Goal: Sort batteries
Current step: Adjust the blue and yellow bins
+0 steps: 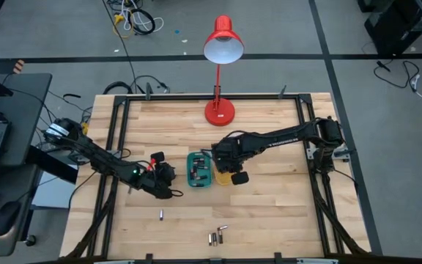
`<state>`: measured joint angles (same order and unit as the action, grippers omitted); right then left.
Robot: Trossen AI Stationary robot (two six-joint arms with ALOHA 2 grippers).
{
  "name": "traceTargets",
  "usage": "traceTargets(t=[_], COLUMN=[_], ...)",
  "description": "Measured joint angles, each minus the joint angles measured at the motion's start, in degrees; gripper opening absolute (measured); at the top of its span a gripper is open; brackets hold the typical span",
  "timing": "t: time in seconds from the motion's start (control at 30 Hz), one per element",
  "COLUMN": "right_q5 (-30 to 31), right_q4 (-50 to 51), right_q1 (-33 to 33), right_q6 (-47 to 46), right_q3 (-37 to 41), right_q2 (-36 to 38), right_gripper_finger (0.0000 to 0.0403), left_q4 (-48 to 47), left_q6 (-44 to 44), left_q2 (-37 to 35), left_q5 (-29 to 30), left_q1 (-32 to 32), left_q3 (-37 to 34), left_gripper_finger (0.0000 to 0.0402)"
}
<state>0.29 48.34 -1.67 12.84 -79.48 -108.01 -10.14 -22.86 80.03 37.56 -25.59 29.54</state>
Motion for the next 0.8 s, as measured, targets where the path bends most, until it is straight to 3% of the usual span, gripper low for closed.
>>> traceTargets(t=[0.2,0.37,0.67,0.8], right_q5=[5.9,7.86,6.06,5.86], right_q4=[6.15,14.32,-0.99,-8.04], right_q1=[0.66,0.7,-1.38,-3.45], right_q6=[-5.72,-10.32,-16.33,-17.53], right_q3=[0.02,1.25,17.41,21.18], right_q2=[1.24,2.72,4.24,4.57], right_gripper_finger=[0.0174,0.0178,0.0136,0.0122], left_q4=[-0.01,0.18,0.93,3.29], left_q6=[0.06,0.06,0.05,2.09], left_q2=[0.0,0.0,0.0,-0.02], left_q5=[-0.02,-0.15,-1.22,-2.53], left_q1=[0.0,0.0,-0.02,-0.02], left_q3=[0.02,0.02,0.02,0.02], left_gripper_finger=[0.0152,0.0152,0.0152,0.0152])
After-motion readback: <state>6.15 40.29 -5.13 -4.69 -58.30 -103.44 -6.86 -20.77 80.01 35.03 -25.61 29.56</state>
